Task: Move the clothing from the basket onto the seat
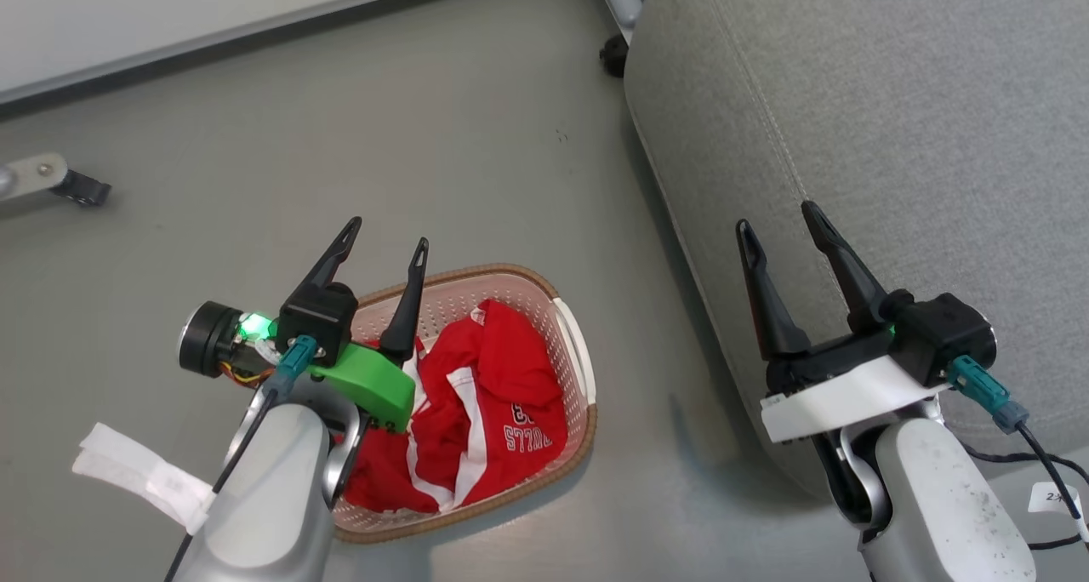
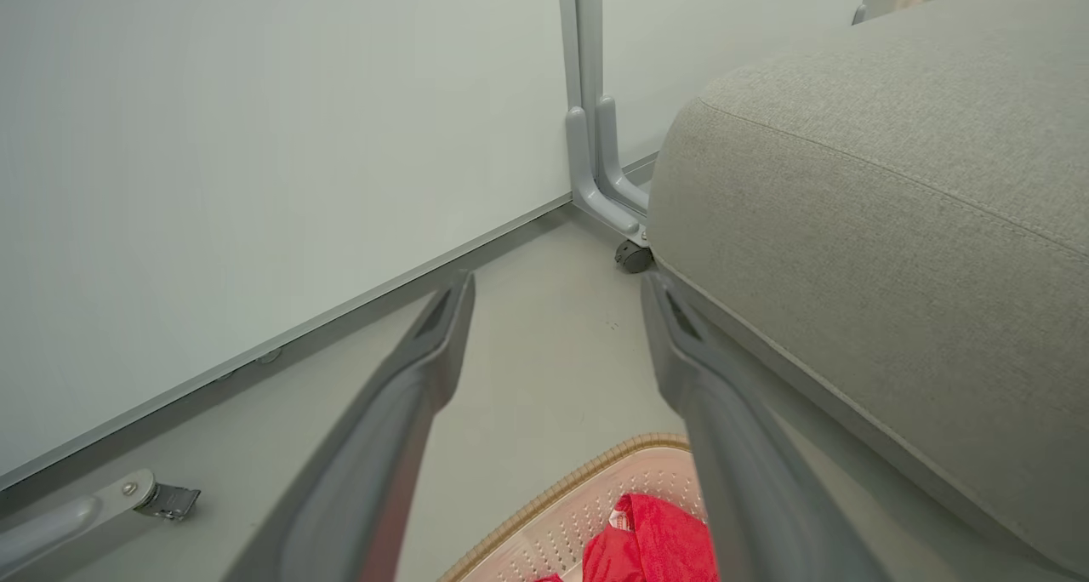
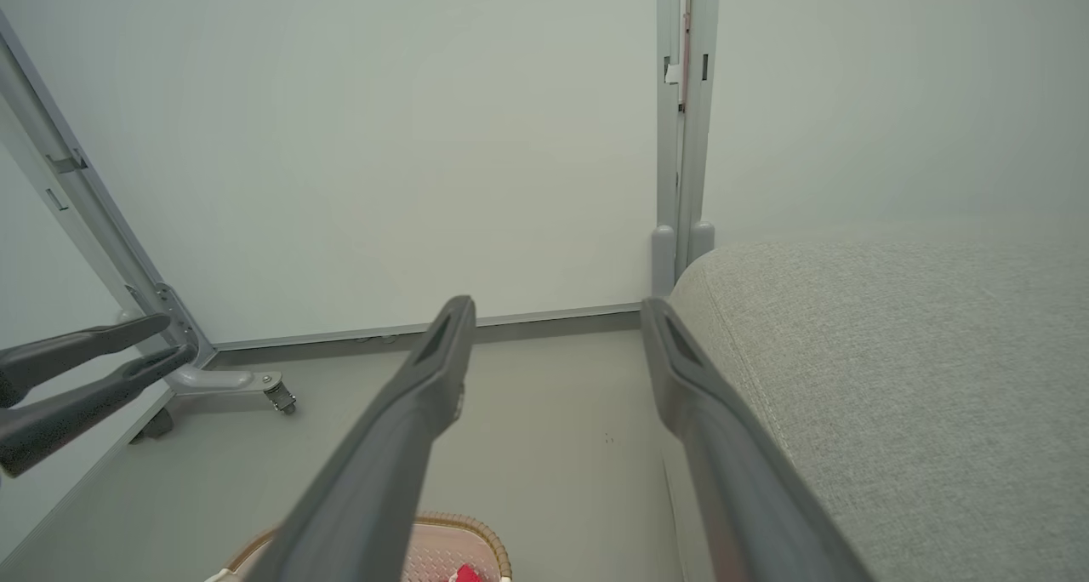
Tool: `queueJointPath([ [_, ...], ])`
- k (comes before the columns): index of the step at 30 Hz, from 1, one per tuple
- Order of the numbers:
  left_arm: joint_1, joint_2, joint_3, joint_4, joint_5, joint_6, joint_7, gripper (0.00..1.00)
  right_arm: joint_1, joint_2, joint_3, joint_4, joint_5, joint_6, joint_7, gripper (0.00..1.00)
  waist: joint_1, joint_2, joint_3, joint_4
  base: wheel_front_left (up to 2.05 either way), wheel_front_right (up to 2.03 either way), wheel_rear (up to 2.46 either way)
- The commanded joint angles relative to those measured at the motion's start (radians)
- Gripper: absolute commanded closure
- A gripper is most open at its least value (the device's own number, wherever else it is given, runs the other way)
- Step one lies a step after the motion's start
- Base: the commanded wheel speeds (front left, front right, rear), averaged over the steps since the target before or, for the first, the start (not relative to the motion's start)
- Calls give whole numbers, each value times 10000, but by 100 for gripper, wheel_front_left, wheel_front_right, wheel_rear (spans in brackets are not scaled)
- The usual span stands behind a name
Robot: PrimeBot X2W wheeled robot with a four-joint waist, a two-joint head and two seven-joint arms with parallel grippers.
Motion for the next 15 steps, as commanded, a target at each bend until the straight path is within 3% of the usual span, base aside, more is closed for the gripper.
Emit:
queueJointPath([
  [1,-331,121,-90,187,62,-55,3,0,-223,-28,-15,-93,75,-3,-46,0,0,-1,947,-753,0,0,0],
  [15,-2229,671,-1956,2708,-157,-65,4,0,-1064,-26,2,-769,123,-3,-46,0,0,-1,3010,-1171,0,0,0],
])
